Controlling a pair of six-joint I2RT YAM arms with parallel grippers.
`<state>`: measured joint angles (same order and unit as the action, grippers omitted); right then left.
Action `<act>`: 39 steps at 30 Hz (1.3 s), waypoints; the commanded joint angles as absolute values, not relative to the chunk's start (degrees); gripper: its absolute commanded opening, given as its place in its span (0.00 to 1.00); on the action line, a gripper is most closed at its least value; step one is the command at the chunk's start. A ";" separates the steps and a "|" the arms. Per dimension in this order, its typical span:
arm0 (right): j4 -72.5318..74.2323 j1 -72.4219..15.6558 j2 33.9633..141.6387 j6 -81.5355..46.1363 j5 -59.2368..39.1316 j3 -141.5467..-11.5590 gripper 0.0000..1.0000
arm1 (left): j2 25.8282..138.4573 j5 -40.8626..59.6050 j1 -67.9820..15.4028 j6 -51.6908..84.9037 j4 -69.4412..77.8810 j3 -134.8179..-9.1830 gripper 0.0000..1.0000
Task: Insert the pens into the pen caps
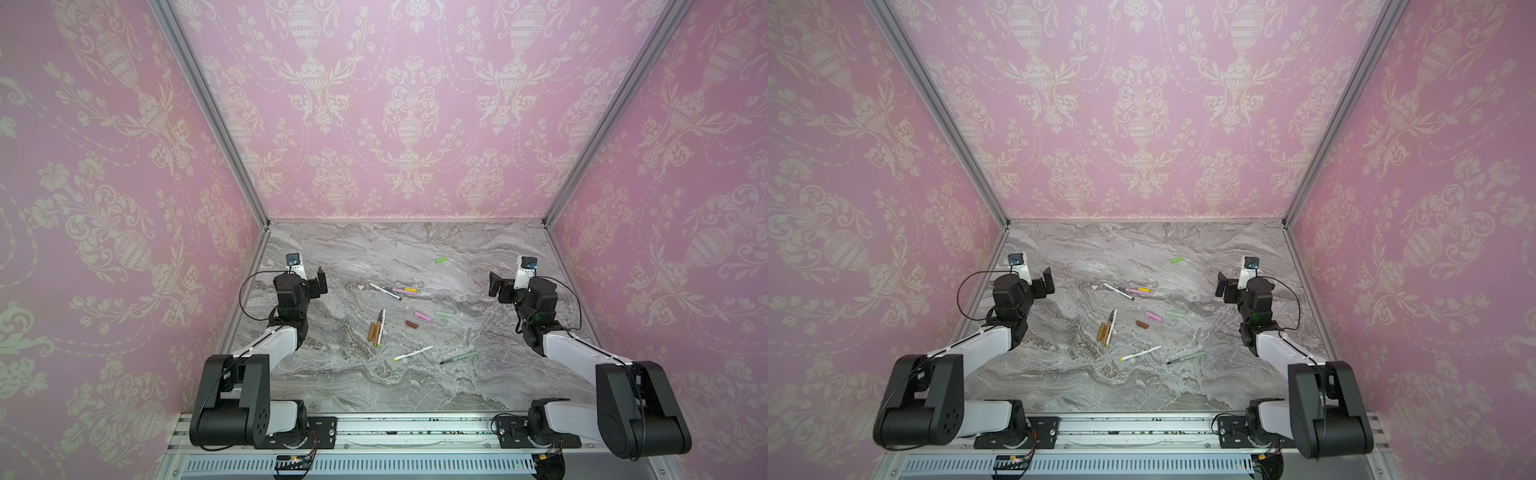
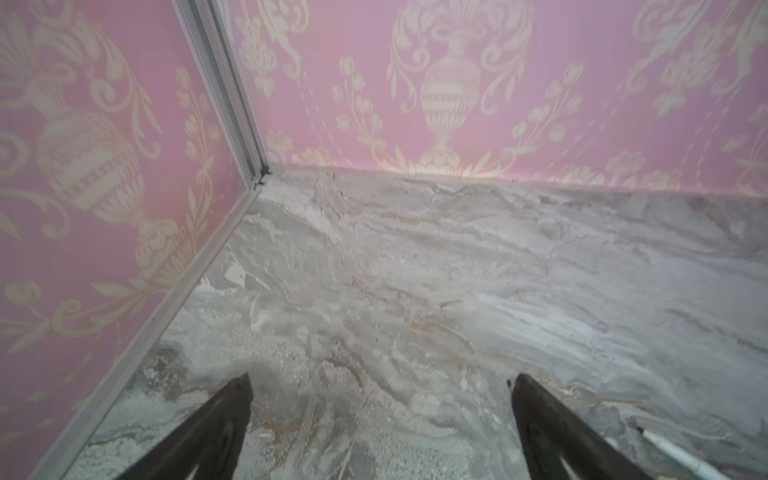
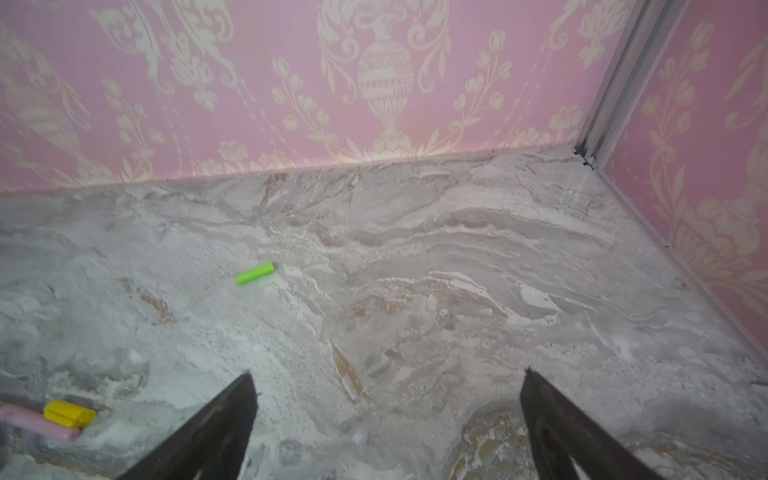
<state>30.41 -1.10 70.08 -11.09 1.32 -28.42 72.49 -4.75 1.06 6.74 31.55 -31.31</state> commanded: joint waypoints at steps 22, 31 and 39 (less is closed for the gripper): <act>-43.77 -28.68 62.59 -26.00 -8.12 -44.41 1.00 | 55.01 19.61 -22.27 9.78 -11.65 -40.60 0.99; -51.95 -37.25 76.55 -16.94 -6.40 -52.85 1.00 | 52.47 20.39 -25.18 9.37 -13.45 -38.58 0.99; -53.83 -41.84 87.78 -10.92 -3.30 -59.44 0.95 | 52.73 19.16 -25.29 9.78 -12.51 -38.92 0.99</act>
<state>-50.39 -40.84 84.47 -15.09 -6.63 -56.95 53.01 19.20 -24.95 11.20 -12.08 -39.09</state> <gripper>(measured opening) 0.957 0.993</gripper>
